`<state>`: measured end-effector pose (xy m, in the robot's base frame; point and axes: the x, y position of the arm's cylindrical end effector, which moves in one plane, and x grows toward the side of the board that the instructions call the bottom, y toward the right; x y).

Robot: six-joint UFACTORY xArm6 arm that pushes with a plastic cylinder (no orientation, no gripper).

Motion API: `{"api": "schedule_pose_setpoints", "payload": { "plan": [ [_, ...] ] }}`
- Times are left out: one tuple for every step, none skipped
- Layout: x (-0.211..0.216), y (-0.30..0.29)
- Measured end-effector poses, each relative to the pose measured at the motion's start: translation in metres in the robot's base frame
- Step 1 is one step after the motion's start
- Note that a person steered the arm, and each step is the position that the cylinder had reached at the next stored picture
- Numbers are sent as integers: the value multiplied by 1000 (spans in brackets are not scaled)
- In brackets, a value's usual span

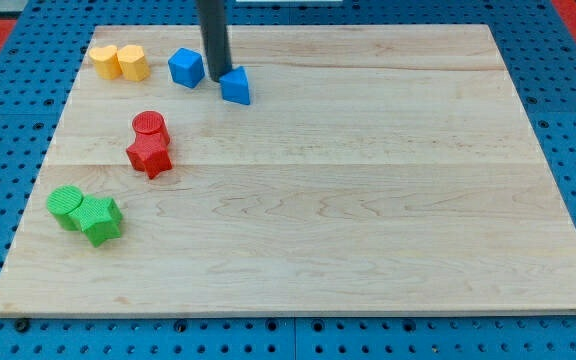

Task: Separate the blue triangle from the blue cube

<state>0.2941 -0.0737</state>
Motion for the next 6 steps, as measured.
{"api": "schedule_pose_setpoints", "payload": {
  "plan": [
    [-13, 36],
    [-13, 68],
    [-13, 77],
    [-11, 77],
    [-9, 72],
    [-9, 72]
  ]
}}
